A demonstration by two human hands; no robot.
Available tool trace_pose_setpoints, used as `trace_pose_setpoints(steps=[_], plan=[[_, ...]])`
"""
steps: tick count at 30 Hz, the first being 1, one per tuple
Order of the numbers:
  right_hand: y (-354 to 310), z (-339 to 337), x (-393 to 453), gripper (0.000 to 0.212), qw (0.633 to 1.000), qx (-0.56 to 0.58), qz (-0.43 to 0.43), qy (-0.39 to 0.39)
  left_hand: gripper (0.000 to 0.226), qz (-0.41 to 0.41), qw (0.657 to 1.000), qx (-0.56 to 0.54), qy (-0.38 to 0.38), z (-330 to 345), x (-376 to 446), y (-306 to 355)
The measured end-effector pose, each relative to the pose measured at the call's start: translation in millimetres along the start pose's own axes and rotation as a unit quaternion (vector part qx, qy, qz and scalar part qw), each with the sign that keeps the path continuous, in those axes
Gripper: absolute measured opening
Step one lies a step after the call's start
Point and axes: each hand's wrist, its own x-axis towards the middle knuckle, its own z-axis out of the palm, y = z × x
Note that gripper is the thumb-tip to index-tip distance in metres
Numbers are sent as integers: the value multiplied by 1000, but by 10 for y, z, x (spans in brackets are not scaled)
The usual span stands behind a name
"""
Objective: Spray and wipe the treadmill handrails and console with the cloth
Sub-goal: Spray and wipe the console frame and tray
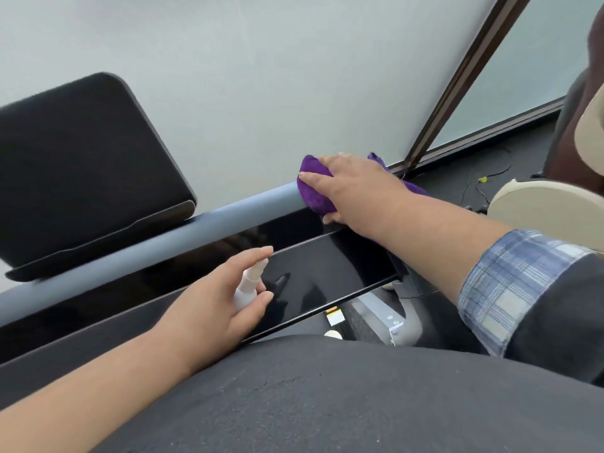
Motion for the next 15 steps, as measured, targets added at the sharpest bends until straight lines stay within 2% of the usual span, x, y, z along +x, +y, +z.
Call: trace_pose_setpoints(steps=[3, 7, 11, 15], plan=[[-333, -28, 164, 82, 997, 3, -80, 4, 71, -1, 1000, -6, 6, -21, -79, -12], [-914, 8, 303, 75, 994, 11, -102, 45, 73, 18, 1000, 4, -4, -55, -94, 11], [-1095, 68, 215, 59, 995, 12, -65, 77, 79, 55, 998, 7, -30, -59, -20, 30], [-936, 140, -217, 54, 987, 115, 14, 110, 70, 104, 993, -1, -58, -49, 27, 100]])
